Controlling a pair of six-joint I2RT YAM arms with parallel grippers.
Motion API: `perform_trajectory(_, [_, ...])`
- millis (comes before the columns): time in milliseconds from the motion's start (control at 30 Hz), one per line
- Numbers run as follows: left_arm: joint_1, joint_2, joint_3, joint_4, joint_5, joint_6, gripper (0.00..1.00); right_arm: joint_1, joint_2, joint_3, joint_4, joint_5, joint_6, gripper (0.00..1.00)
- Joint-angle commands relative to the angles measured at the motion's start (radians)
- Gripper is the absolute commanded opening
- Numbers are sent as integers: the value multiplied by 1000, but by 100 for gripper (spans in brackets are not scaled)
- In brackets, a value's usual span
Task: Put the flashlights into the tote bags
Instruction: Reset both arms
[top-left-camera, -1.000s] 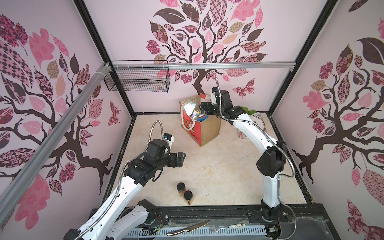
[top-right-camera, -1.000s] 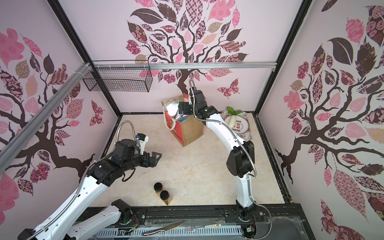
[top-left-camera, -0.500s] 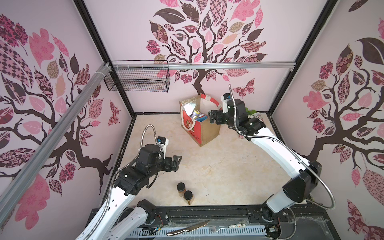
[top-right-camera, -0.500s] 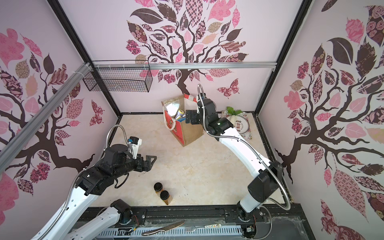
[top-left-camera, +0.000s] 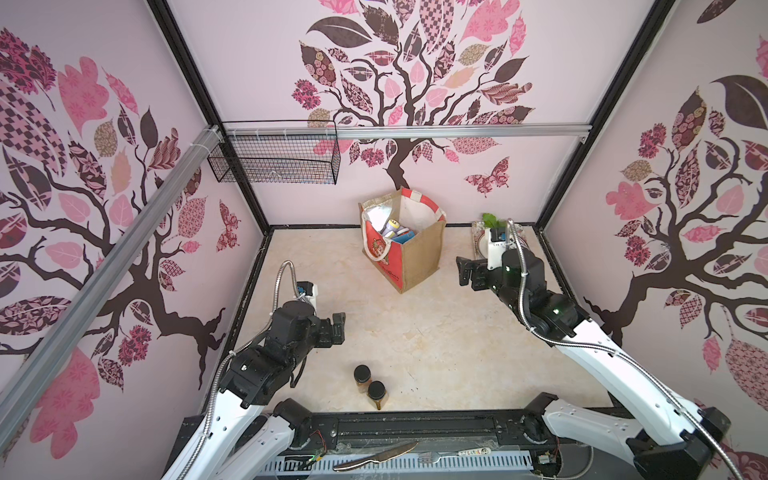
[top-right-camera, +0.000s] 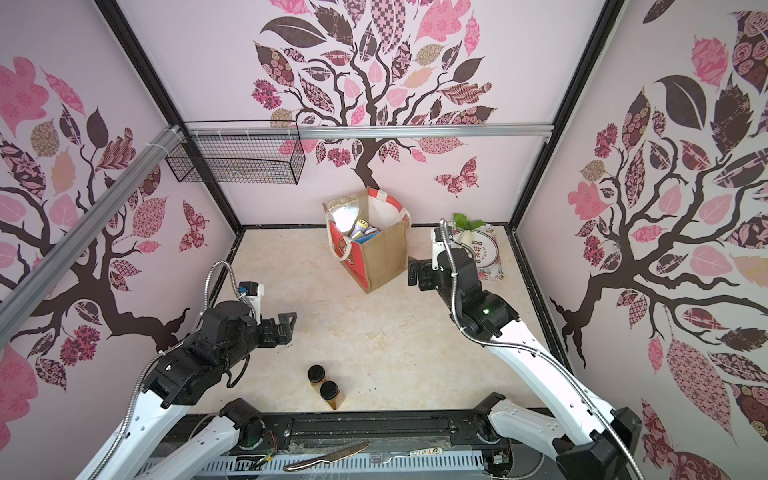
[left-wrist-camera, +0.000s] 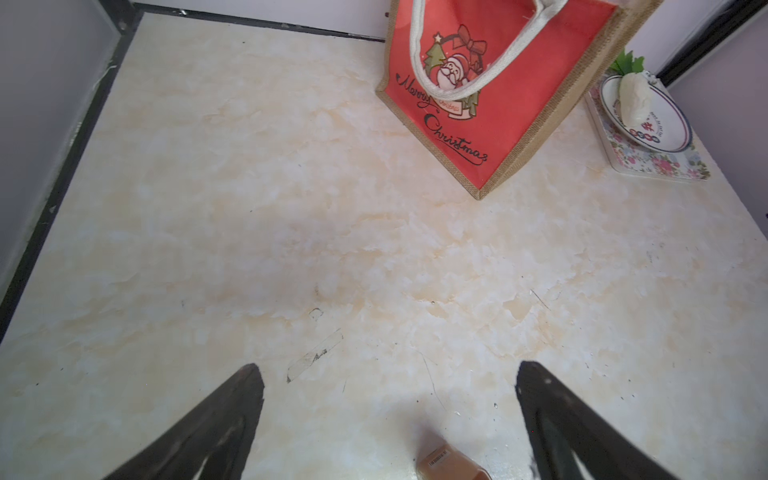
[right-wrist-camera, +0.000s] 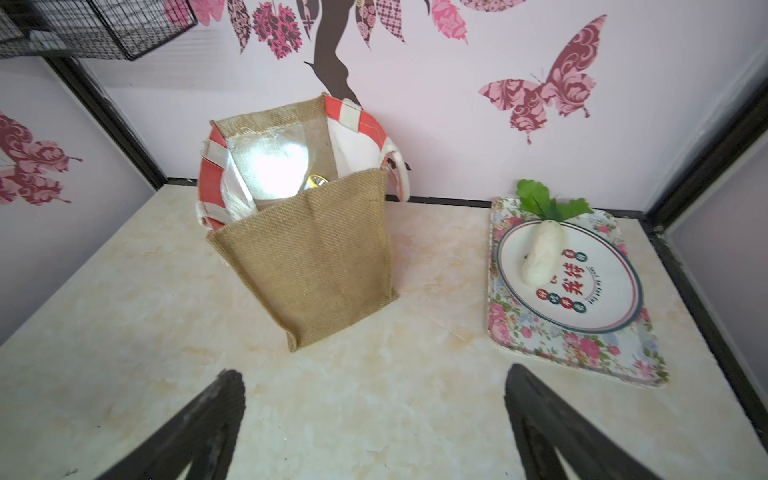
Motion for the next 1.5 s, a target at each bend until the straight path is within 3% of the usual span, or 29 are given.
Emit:
perform_trajectory(0, [1, -31, -54, 11, -122, -31, 98, -9, -98, -99, 66, 123, -29, 100])
perform_trajectory(167, [1, -73, -104, 18, -257, -62, 98, -10, -248, -313, 179, 248, -60, 100])
perform_trajectory(300, [3, -71, -144, 50, -370, -80, 98, -17, -360, -476, 280, 263, -100, 100])
perform_trajectory(800, [117, 81, -283, 342, -380, 80, 98, -125, -537, -839, 399, 270, -102, 100])
perform_trajectory(1033, [132, 208, -306, 479, -432, 147, 98, -164, -408, -935, 639, 256, -124, 100])
perform_trajectory(1267, [155, 300, -385, 693, -463, 202, 98, -334, -255, -955, 794, 105, -98, 100])
perform_trajectory(1467, [241, 395, -438, 932, -400, 237, 98, -364, -51, -934, 1018, 49, -112, 100])
